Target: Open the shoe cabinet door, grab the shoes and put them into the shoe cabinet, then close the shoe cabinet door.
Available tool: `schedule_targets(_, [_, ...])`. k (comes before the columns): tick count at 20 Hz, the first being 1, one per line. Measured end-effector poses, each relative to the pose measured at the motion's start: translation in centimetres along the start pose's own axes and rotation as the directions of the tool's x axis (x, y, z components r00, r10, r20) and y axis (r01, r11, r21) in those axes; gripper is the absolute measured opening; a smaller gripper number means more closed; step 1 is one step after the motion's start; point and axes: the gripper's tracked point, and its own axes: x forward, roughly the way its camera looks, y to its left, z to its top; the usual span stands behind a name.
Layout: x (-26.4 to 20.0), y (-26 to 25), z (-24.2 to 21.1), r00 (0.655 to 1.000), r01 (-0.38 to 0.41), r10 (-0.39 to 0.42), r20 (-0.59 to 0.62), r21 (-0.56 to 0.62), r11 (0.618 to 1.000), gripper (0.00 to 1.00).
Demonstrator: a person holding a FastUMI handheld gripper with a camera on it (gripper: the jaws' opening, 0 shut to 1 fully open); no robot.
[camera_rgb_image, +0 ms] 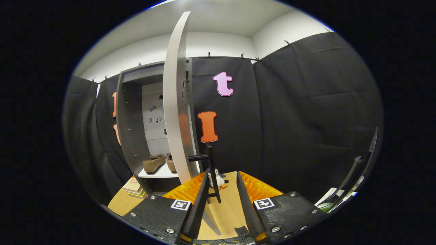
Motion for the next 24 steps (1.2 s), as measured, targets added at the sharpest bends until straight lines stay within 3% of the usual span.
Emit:
schedule_targets(11, [-0.8,7.4,-0.4,0.968,-0.250,0.250,0.007,-0.023,0.968,0.53])
schedule_targets(24, [1.1,14.2,-1.6,0.877,-0.481,0.481,0.006,0.001,0.877,0.53])
